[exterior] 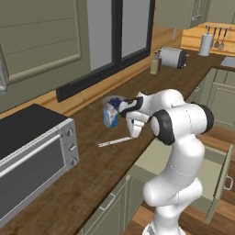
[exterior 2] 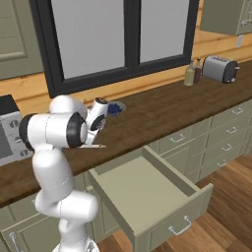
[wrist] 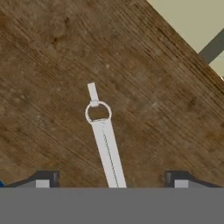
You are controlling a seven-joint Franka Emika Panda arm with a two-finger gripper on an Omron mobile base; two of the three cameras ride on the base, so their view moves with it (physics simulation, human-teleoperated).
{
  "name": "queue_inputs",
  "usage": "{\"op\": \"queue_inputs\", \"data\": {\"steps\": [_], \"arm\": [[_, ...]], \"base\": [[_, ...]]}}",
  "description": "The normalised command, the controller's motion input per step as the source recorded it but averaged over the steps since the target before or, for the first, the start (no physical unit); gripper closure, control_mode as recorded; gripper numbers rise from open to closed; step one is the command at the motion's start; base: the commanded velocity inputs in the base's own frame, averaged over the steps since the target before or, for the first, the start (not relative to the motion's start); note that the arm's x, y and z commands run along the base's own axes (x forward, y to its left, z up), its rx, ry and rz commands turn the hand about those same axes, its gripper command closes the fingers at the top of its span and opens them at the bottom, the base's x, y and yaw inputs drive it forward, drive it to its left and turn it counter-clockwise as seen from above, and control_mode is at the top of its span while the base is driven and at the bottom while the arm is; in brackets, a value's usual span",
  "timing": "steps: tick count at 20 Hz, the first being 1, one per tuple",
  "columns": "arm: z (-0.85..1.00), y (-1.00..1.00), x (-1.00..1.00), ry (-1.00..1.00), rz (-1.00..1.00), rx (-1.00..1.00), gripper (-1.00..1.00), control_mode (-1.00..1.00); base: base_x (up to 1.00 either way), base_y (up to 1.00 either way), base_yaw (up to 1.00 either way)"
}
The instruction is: Pick the tongs from the drawer and place it on the counter.
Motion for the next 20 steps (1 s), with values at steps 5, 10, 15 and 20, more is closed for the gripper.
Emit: {"op": "queue_inputs", "data": {"steps": [5,10,15,20], "arm": [[0.90,-0.68,-0.61,-0.03,0.00,0.07,-1.00,-1.00],[0.83,-0.99,-0.79,0.00,0.16,0.07,-1.00,-1.00],[0.19,-0.66,-1.00,-0.15,0.41,0.00,-1.00,-1.00],[-0.06,-0.10,-0.54,-0.33,0.65,-0.02,-1.00,-1.00]], "base": [[0.00,0.00,0.00],[0.00,0.00,0.00],[0.00,0.00,0.00],[0.00,0.00,0.00]]}}
